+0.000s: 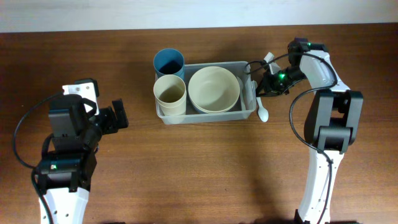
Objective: Pack container
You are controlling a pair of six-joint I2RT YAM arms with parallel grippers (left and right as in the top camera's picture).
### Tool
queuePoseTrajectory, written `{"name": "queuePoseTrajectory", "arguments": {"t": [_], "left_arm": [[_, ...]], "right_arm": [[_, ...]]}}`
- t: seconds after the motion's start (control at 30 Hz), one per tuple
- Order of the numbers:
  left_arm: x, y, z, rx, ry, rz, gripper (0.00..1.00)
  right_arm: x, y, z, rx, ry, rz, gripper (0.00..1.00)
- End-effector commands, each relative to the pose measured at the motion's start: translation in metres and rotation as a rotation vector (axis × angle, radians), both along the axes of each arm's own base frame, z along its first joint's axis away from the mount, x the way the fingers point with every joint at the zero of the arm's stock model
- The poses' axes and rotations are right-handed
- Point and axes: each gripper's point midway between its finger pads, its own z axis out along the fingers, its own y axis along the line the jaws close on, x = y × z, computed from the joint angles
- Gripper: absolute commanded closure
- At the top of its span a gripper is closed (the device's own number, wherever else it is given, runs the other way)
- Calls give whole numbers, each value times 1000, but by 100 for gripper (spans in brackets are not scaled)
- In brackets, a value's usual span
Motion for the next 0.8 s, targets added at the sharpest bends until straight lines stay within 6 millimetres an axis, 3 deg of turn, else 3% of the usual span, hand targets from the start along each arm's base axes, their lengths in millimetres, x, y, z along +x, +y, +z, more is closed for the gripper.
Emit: {"name": "queuePoseTrajectory", "arguments": {"t": [0.0, 0.47, 0.77], "left_arm": [[0, -1, -3, 7, 6, -18, 1], [0, -1, -3, 7, 6, -18, 0], [0, -1, -3, 7, 6, -18, 0]], "right_arm": [[-3, -2, -7, -6, 21, -7, 96], [-8, -3, -31, -15, 70, -3, 96], [-9, -27, -47, -179, 96, -28, 96]]}}
